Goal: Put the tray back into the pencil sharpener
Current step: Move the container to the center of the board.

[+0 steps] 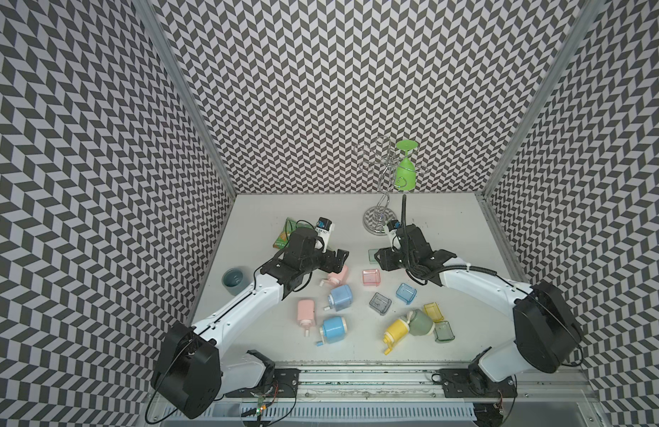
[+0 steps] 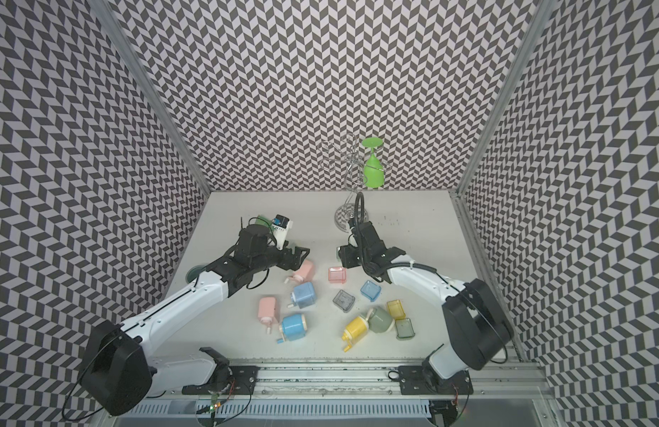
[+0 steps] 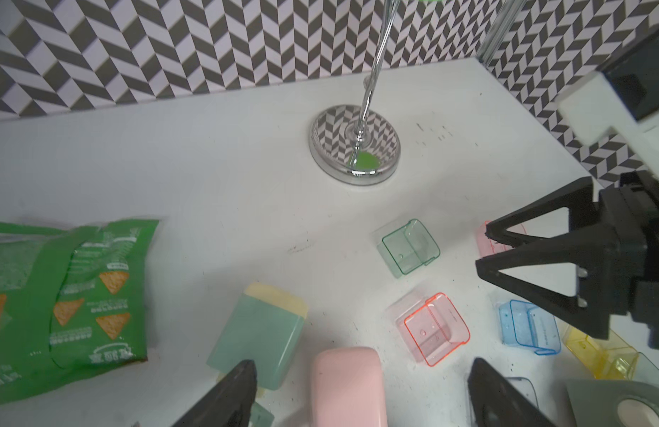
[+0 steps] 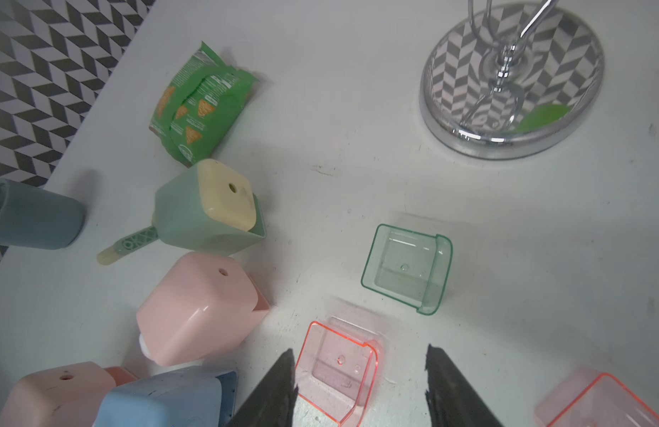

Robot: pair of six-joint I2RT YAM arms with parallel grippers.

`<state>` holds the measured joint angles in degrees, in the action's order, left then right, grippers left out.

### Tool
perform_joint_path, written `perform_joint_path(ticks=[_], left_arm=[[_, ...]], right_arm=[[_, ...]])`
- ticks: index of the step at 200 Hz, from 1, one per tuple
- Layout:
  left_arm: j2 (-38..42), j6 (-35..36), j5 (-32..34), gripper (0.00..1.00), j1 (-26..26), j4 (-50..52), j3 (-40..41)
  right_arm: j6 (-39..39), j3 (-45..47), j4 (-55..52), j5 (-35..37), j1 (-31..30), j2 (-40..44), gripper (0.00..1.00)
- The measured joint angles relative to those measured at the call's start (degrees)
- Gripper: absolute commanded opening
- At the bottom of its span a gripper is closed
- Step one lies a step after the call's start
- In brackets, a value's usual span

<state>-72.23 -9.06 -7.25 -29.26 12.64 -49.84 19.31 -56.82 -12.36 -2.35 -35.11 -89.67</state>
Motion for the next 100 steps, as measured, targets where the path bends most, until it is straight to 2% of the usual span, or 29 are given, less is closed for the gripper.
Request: perform_joint_path(ticks=[54, 70, 100], left_arm=[[0.0, -2.5, 2.3, 0.89, -0.4, 4.5, 0.0], [0.1, -2.8, 2.7, 0.89, -0.5, 5.2, 0.0], [0.3, -3.3, 3.2, 0.88, -0.7, 5.7, 0.0]], right_arm=[[7.5, -0.2, -2.4, 2.6, -5.0, -8.0, 0.43], [8.9, -0.5, -2.7, 3.6, -5.7, -9.3, 0.34], [10.9, -1.4, -3.3, 5.7, -6.3, -11.2, 0.26]])
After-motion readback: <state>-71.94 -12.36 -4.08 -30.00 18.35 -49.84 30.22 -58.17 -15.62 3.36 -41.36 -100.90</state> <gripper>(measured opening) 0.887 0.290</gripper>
